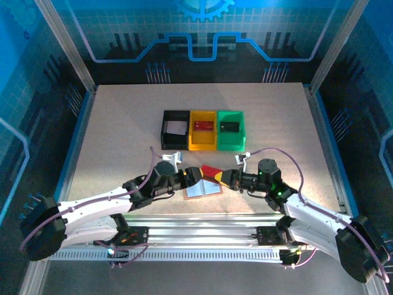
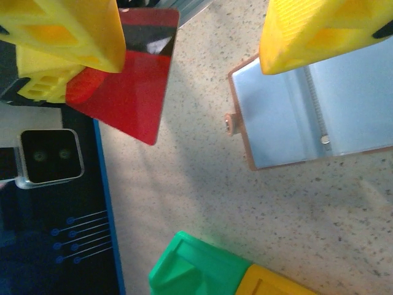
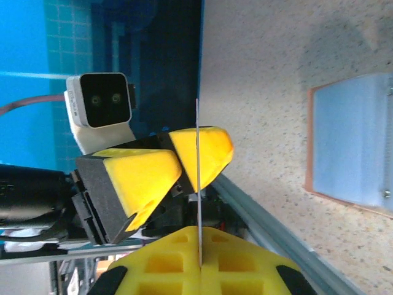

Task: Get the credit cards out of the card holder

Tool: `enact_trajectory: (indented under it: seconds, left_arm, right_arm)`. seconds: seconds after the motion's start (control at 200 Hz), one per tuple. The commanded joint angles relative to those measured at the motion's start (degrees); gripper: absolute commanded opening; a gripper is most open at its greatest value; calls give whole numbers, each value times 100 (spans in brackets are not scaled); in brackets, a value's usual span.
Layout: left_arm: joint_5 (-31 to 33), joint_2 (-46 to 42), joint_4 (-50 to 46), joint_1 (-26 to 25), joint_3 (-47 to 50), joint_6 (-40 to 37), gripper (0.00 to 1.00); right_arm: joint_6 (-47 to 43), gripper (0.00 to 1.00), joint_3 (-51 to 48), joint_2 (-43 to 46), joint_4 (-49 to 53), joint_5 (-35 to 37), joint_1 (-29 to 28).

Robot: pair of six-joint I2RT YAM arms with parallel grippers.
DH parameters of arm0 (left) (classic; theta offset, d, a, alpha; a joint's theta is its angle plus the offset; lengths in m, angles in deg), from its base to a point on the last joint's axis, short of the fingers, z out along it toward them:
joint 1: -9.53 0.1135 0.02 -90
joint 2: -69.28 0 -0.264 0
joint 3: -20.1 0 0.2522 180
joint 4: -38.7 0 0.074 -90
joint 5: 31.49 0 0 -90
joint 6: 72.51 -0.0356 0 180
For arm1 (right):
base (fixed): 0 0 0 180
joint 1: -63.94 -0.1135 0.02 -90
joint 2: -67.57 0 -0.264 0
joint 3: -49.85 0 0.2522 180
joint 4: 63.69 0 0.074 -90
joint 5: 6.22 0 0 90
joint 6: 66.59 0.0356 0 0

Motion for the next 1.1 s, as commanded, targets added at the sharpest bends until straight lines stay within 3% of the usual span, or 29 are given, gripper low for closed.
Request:
enact_trajectory:
  seconds: [0.0,0.13,0.285,0.645,0.705,0.9,0.975,1.095]
  left_arm:
    - [-81,-46,615,-12,95,-21,60]
    - [-57,-43,859,-21,137,51,57]
    - [-42,11,1268,-98,229,179,46]
    - [193,-342,975,-136,236,383,0]
    - [324,-437,486,-136,105,541,0]
    - [606,-530,-1689,-109,-580,1259,0]
    - [624,-505,-2393,-101,-794,1676,0]
    - [624,-623,-3057,-74,-886,2435,0]
  right_arm:
    - [589,0,-115,-144,-917,-333,53]
    - [724,0,-104,-237,-1097,-406,38]
    - [817,0,-104,-265,-1273,-388,-13]
    - [438,0,-55,-360,-800,-478,-79]
    - [-3,16,68,-237,-197,-458,-55]
    - [-2198,40,779,640,2744,382,11]
    - [-2894,50,884,909,3211,740,10]
    - [-3705,55,618,1305,2960,1026,-138]
